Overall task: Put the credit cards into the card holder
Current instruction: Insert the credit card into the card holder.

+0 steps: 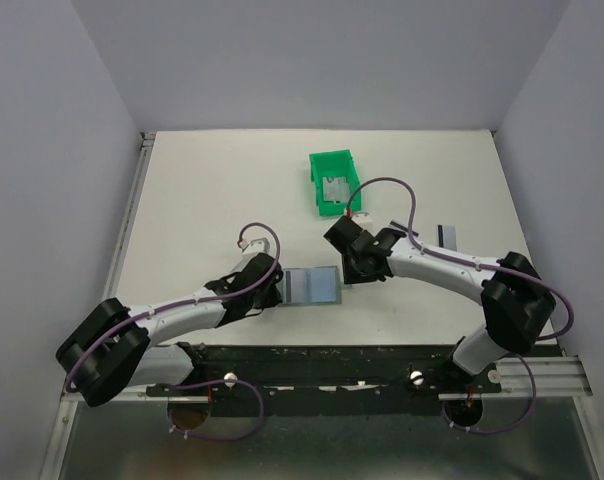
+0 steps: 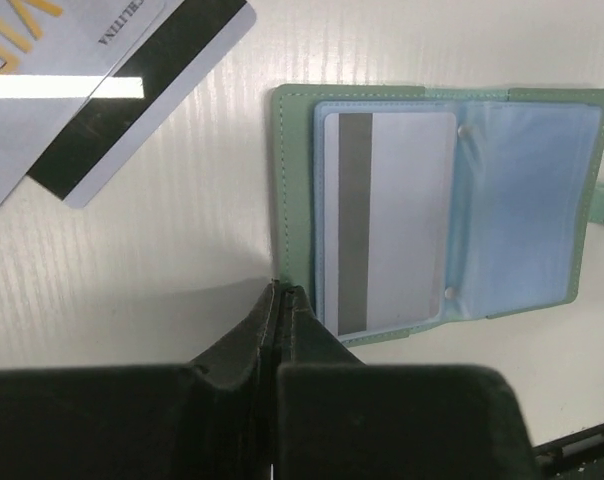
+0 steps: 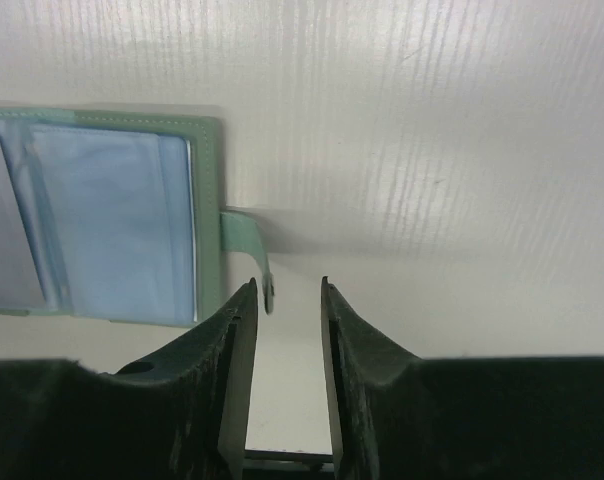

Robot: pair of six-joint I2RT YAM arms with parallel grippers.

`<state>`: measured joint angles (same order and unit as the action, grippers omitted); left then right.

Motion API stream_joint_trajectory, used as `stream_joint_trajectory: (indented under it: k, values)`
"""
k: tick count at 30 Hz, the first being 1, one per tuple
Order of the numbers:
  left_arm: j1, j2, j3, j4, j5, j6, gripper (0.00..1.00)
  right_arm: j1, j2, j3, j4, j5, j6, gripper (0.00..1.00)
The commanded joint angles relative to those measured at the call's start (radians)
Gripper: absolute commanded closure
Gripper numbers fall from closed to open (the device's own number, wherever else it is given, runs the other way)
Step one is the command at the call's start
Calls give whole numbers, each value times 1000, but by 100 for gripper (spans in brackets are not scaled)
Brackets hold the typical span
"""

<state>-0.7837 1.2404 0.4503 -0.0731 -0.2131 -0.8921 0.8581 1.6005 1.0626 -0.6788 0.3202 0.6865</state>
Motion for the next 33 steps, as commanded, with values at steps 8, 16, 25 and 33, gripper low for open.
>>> stream_joint_trajectory:
  k: [8,16,25,33]
  values:
    - [79,-183,113,-303,-117,76,66,2,-155,13,-91,106,15,45]
    - [262,-66,209,-281,-98,202,61,2,-250,-38,-84,66,25,45]
    - [359,96,260,-195,-71,220,59,2,-324,-115,-57,28,47,45]
    - [312,176,163,-152,-8,107,69,2,-349,-139,-38,5,45,45]
